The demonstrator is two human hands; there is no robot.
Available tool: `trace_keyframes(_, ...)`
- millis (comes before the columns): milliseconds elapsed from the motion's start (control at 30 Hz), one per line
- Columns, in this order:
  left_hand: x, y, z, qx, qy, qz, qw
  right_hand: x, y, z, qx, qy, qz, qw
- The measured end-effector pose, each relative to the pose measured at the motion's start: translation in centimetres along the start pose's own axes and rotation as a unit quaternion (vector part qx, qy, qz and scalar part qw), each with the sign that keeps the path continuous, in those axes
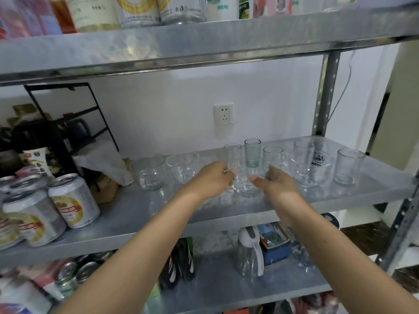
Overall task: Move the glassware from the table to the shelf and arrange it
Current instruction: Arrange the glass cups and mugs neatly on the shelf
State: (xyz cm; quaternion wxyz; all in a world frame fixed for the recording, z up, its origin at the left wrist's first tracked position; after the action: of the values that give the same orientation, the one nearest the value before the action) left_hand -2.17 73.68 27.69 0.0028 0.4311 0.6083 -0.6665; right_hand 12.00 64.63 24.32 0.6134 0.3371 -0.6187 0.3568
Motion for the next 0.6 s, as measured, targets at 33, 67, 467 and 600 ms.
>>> trace_keyframes(33, 0.3, 0.0, 0.5, 0.005, -0.009, 0.011, 1.0, 0.0, 0.0, -0.2, 0.008, 0.009, -0.018, 1.0)
trace_keyframes(67, 0.6, 0.1, 0.9, 0.006, -0.02, 0.023, 1.0, 0.0, 0.0, -0.4, 0.018, 0.019, -0.035, 0.999)
trace_keyframes(467, 3.7, -0.7, 3.0, -0.104, -0.111, 0.077, 0.985, 0.1, 3.8, -3.0, 0.141, 0.039, -0.099, 0.984)
trace_keyframes(600, 4.0, -0.8, 3.2, -0.117, -0.128, 0.086, 0.981, 0.3, 4.3, -3.6, 0.156, 0.038, -0.088, 0.983)
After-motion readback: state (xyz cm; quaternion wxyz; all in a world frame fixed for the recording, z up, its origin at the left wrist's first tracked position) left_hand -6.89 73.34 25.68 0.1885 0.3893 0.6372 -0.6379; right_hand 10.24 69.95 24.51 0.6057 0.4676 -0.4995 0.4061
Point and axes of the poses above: each hand's wrist, its own z-axis away from the middle knuckle, its own y-axis out of the palm, x = y × z, the point moved 3 cm from there along -z, towards the middle knuckle, and after that the axes turned 3 degrees about -z, right-handed, at the moved point
